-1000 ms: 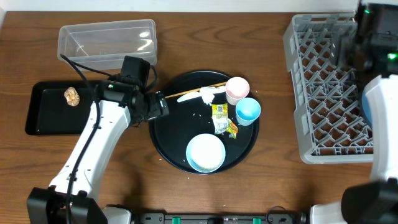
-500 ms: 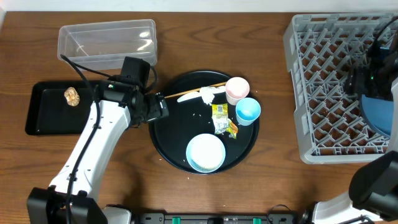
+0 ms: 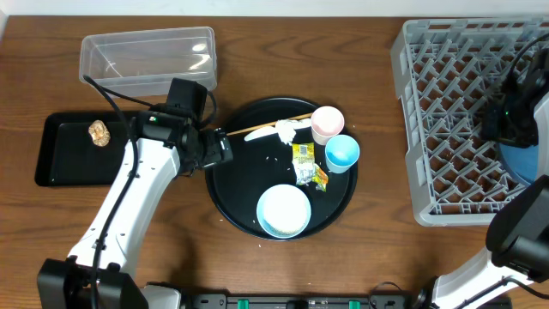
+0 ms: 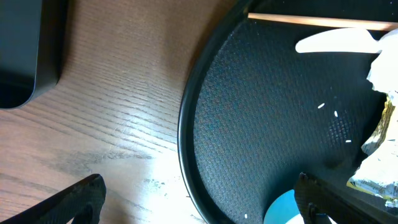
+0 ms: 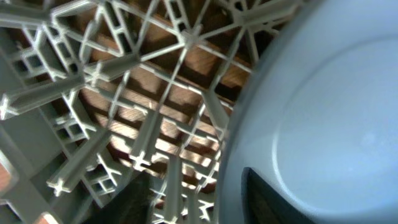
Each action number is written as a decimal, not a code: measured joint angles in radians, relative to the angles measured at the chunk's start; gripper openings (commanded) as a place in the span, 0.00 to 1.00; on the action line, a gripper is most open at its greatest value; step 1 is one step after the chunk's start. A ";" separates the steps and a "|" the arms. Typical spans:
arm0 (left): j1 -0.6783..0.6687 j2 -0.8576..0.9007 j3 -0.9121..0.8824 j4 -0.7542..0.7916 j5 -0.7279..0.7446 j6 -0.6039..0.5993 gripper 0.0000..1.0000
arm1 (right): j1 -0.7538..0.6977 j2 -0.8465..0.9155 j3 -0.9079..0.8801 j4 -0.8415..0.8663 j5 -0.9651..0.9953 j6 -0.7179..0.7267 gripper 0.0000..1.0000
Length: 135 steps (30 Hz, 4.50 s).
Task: Sort waste into correct bins and load items into the dishwasher rack
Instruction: 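Lower the blue plate upright into the rack slots, right gripper, then open the right gripper and lift it away from the blue plate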
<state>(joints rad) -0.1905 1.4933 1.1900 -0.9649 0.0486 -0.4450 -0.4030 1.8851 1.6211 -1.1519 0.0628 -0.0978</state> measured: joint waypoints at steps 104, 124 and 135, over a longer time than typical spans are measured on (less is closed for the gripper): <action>0.000 0.000 0.000 0.021 0.000 0.000 0.98 | -0.291 0.198 0.275 0.308 -0.667 0.208 0.01; 0.000 0.000 0.000 0.023 0.000 0.000 0.98 | -0.290 -0.063 0.448 0.176 -0.443 0.201 0.99; 0.000 0.000 0.000 0.023 0.000 0.000 0.98 | -0.187 -0.194 0.455 0.069 -0.880 0.204 0.99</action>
<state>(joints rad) -0.1905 1.4933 1.1900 -0.9421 0.0486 -0.4450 -0.5900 1.6909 2.0762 -1.0824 -0.8177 0.1066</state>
